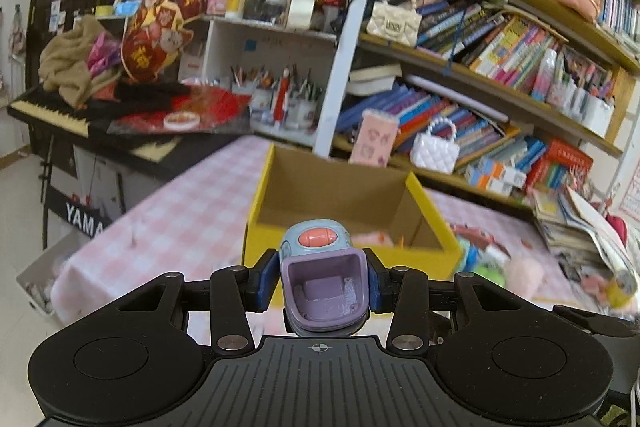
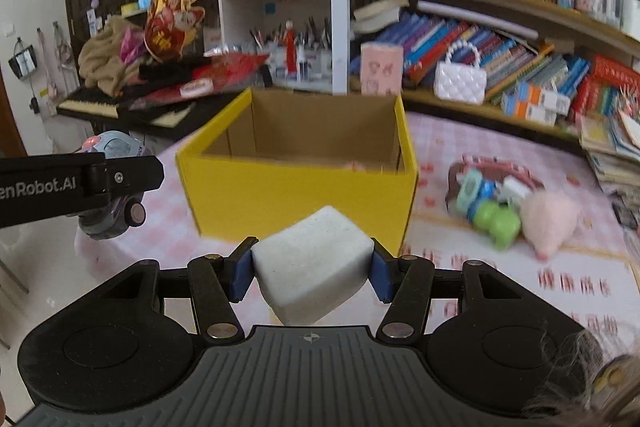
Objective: Organize objects
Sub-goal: 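Carry the foam cube and purple car over the yellow box with both tools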
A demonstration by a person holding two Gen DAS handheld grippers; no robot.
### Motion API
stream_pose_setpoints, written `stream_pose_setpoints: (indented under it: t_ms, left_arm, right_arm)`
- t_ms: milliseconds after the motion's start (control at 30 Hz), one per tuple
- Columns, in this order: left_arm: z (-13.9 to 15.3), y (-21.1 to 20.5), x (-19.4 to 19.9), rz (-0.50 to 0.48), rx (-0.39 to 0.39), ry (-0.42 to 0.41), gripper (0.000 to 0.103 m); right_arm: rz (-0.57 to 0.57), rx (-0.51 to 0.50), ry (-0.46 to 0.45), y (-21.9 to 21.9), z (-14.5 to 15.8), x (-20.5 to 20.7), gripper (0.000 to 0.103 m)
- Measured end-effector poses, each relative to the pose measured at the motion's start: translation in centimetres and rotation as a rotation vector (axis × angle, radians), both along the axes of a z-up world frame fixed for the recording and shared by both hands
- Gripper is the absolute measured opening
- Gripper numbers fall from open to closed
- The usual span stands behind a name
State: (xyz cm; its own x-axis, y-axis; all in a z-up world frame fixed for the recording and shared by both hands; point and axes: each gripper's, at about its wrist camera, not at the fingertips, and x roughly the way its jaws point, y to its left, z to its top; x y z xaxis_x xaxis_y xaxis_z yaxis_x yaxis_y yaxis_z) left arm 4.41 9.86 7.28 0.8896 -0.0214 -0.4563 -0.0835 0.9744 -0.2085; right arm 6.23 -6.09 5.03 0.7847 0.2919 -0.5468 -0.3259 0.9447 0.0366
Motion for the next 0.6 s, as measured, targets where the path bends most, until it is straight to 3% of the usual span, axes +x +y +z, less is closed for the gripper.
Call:
stream_pose_setpoints:
  t_ms: [300,500,600]
  left_arm:
    - [0.6,-1.4,6.8,0.028,0.034,-0.018,0.042]
    - [-0.8,-2.1,11.4,0.082,0.047,0.037,0.042]
    - [-1.9,-2.4,13.9,0.111,0.035,0.08,0.042]
  right_arm:
    - [0.003,0.024,-0.076,-1.0,2.2,8.5,0.054]
    - [0.047,0.002,-0.078,-1.1,2.6,14.8,0.054]
    - [0.068,0.014,-0.032,-0.8,2.5,18.1,0.054]
